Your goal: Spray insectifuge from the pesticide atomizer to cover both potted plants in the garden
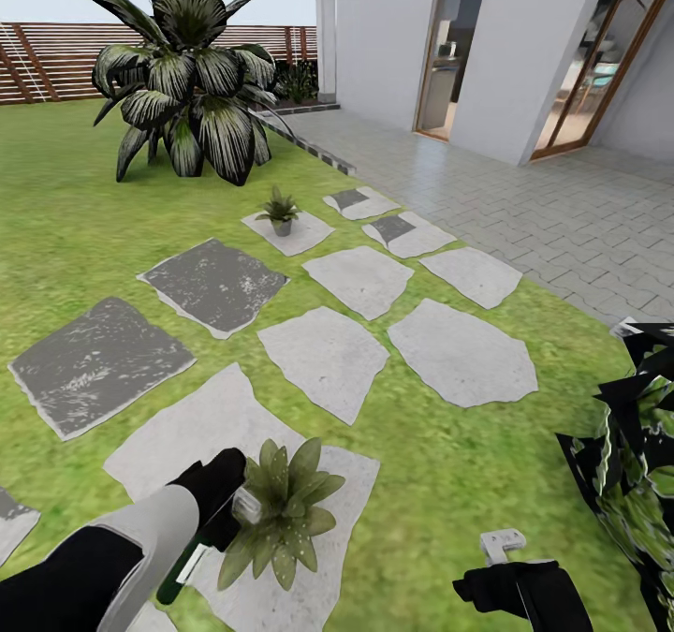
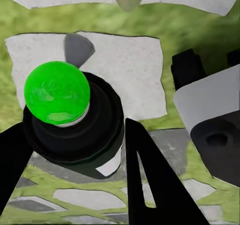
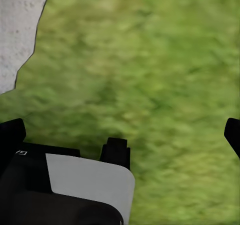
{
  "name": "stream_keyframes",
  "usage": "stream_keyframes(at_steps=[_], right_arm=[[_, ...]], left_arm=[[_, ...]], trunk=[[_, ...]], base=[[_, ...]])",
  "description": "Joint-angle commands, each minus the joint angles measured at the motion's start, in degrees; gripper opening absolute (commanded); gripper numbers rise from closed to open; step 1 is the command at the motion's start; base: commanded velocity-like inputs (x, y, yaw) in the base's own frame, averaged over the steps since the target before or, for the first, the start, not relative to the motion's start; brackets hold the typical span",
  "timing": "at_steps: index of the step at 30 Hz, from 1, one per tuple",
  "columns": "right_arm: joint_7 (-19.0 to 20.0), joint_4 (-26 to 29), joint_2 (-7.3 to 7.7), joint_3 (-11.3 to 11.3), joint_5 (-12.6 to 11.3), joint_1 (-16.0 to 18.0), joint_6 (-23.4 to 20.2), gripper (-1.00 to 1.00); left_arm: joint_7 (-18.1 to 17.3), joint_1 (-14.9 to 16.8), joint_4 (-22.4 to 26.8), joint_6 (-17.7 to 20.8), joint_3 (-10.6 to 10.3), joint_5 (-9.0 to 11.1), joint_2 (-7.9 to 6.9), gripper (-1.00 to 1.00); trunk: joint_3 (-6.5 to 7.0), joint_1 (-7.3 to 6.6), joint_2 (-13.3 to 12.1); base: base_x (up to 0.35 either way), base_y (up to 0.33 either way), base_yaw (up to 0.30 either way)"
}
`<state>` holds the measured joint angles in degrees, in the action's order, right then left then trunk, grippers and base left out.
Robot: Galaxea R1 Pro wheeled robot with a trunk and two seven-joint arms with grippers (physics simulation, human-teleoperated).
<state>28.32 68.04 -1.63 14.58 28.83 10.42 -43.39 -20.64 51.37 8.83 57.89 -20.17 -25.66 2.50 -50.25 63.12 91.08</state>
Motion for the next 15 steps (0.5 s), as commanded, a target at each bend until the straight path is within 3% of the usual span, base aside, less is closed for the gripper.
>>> stream_keyframes(at_steps=[1,5,15], right_arm=[[0.6,0.1,-0.05,0.2,0.6,0.0,-0.1,1.0],[0.6,0.1,-0.05,0.2,0.6,0.0,-0.1,1.0],[0.6,0.1,-0.06,0.2,0.6,0.0,-0.1,1.0]], left_arm=[[-0.6,0.0,0.0,0.2,-0.5,-0.2,-0.41,-1.0],[-0.6,0.0,-0.1,0.2,-1.1,-0.2,-1.59,-1.0],[-0.7,-1.4,-0.1,0.2,-0.6,0.0,-1.53,-1.0]], trunk=[[-0.04,0.0,0.0],[-0.04,0.0,0.0],[-0.04,0.0,0.0]], base=[[0.0,0.0,0.0],[0.0,0.0,0.0],[0.0,0.0,0.0]])
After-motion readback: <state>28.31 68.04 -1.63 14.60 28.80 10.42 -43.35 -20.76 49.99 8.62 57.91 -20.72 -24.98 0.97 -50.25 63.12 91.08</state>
